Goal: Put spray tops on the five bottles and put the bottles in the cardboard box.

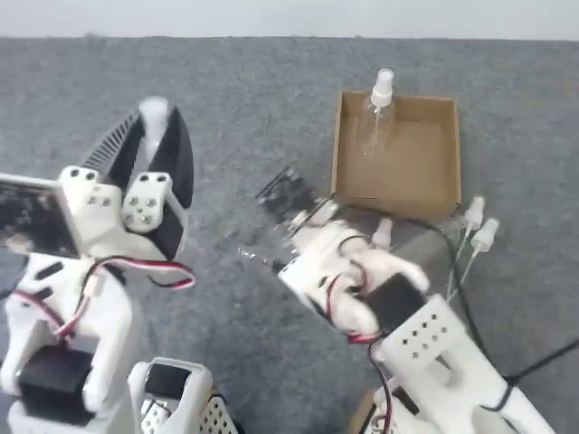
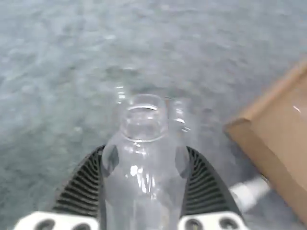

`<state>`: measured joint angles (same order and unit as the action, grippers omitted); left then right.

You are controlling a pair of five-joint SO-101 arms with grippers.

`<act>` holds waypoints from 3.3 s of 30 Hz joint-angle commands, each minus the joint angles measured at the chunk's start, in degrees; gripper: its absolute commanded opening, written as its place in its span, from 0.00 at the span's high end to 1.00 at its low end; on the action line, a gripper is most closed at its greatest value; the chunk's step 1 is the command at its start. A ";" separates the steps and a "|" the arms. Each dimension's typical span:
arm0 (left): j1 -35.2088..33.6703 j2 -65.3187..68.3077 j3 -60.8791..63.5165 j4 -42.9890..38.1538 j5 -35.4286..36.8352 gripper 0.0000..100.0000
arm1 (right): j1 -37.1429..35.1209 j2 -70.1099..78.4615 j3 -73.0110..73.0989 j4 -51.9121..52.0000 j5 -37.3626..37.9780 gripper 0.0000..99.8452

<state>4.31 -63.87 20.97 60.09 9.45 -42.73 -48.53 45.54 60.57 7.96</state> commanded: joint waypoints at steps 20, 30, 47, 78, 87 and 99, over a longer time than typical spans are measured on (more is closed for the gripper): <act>4.22 -0.62 14.37 -18.99 7.82 0.99 | -7.25 -15.52 21.80 -31.16 -1.05 0.99; 5.27 -0.97 11.30 -15.91 6.07 0.99 | -6.99 -15.52 22.59 -30.90 -1.05 0.99; 5.01 -0.44 6.81 -12.22 5.80 0.99 | -6.99 -15.52 22.59 -30.64 -1.05 0.99; 10.90 -0.97 22.11 -1.41 5.63 0.99 | 0.04 -16.04 22.59 -35.56 -14.15 0.99; 11.25 -0.97 24.22 -1.05 3.52 0.86 | -0.13 -16.04 23.74 -36.00 -13.89 0.99; 3.34 -0.26 18.59 -3.16 -2.20 0.85 | -0.13 -16.04 24.18 -35.91 -13.80 0.99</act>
<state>9.67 -63.78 41.01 59.65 9.01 -43.60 -62.33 70.51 26.29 -5.23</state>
